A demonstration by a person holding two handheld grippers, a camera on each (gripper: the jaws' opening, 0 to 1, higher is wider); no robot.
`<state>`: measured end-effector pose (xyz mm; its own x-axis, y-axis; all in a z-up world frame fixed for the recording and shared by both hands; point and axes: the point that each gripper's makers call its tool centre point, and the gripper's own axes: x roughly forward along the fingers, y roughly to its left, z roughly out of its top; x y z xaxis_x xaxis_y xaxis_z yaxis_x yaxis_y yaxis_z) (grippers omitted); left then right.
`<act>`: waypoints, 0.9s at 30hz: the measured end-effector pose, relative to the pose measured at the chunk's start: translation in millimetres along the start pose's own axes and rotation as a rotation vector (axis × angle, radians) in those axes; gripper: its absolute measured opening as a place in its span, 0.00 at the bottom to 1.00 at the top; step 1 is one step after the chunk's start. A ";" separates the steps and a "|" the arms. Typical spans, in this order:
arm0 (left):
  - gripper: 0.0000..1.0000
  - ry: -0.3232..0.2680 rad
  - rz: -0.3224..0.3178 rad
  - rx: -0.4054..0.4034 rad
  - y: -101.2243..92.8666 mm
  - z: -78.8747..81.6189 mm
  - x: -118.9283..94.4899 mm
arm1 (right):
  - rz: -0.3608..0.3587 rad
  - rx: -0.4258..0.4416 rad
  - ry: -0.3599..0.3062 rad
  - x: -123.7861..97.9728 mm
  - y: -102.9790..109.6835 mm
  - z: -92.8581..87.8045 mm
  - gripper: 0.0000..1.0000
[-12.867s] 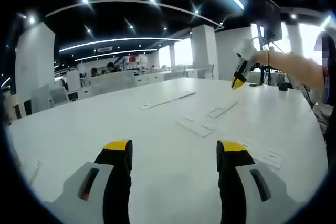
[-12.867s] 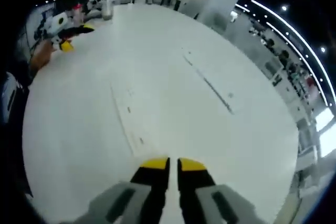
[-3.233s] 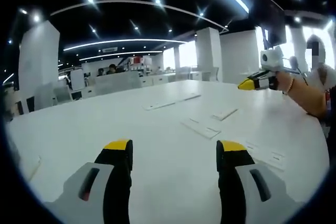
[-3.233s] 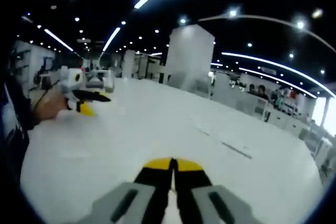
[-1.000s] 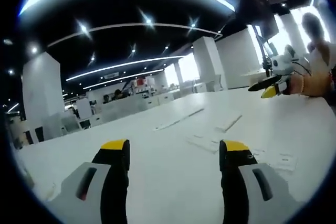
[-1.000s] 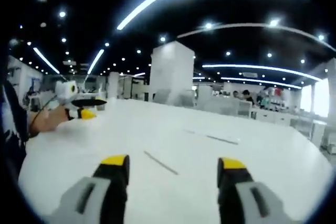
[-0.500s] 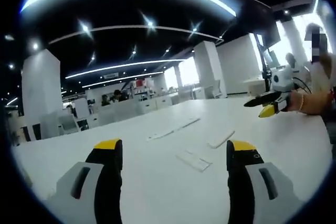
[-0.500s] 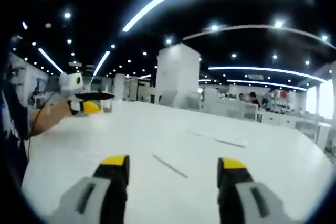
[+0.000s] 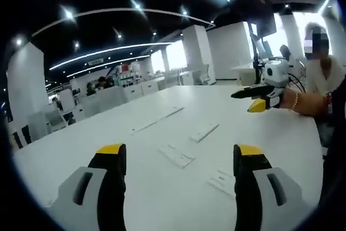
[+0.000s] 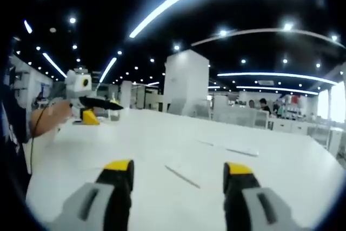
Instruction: Locate the socket holder cover, grip the socket holder cover, clip it into the socket holder slot.
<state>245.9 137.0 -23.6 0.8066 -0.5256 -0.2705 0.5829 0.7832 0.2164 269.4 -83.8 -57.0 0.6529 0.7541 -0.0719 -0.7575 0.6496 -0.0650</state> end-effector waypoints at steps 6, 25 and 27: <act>0.77 0.125 -0.045 0.038 -10.8 -5.6 4.8 | -0.003 -0.010 0.014 2.3 1.9 -4.9 0.67; 0.75 0.496 -0.065 0.050 -38.3 -40.2 22.9 | -0.011 -0.045 0.060 5.6 5.3 -18.1 0.67; 0.74 0.516 -0.066 0.046 -40.5 -39.3 26.1 | -0.012 -0.048 0.062 5.6 5.2 -18.2 0.67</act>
<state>239.5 104.6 -76.4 0.6217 -0.3320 -0.7094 0.6438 0.7324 0.2214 269.2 -78.0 -75.8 0.6619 0.7378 -0.1324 -0.7496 0.6519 -0.1142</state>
